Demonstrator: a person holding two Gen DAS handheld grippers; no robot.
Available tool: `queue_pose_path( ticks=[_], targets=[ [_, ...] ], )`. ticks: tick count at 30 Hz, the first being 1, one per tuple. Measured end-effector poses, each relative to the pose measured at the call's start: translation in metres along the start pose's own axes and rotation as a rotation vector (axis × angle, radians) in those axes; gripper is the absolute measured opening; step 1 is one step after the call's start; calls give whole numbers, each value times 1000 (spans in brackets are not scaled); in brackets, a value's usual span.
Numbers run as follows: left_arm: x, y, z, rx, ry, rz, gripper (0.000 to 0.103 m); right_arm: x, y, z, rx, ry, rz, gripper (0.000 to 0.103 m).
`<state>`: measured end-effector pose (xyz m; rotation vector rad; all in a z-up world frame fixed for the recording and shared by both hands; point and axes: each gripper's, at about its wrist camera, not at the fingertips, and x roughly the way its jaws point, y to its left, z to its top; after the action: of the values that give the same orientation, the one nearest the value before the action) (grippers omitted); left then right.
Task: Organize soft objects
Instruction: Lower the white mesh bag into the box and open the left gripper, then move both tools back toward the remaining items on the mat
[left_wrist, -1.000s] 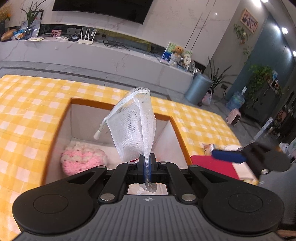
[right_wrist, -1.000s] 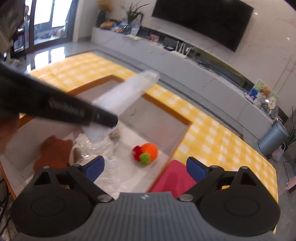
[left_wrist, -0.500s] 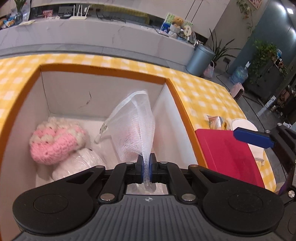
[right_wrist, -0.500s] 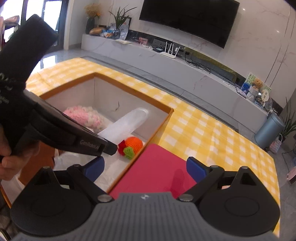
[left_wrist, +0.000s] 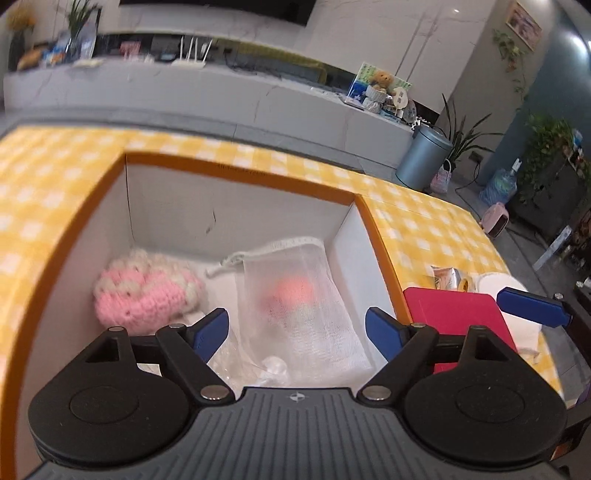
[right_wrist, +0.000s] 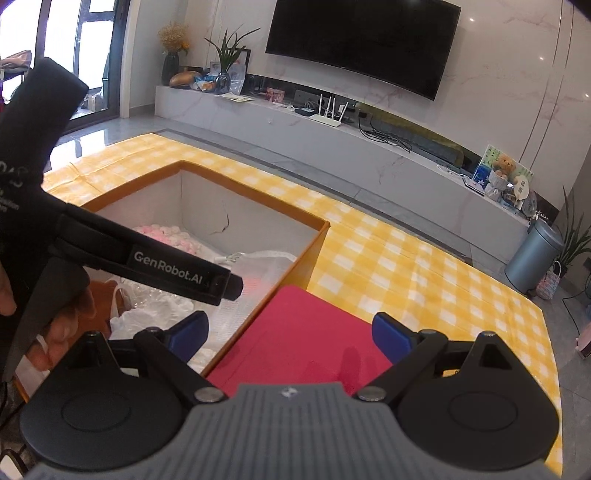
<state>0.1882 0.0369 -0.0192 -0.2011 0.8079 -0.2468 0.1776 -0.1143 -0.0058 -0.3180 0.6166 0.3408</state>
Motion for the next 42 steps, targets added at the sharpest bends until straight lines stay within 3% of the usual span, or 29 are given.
queue_pose_path(
  ticks=[9, 17, 23, 32, 42],
  targets=[
    [-10, -19, -3, 148, -23, 77, 98, -6, 6, -1, -16, -4, 7, 94],
    [-25, -13, 1, 85, -56, 61, 98, -16, 7, -2, -20, -14, -10, 94],
    [-45, -20, 2, 113, -107, 90, 98, -33, 2, -3, -12, -47, -26, 94],
    [-72, -42, -1, 163, -187, 26, 99, -66, -28, -17, 103, -93, -82, 94],
    [-77, -93, -12, 308, -213, 81, 99, -97, -79, -35, 229, -135, -189, 94]
  ],
)
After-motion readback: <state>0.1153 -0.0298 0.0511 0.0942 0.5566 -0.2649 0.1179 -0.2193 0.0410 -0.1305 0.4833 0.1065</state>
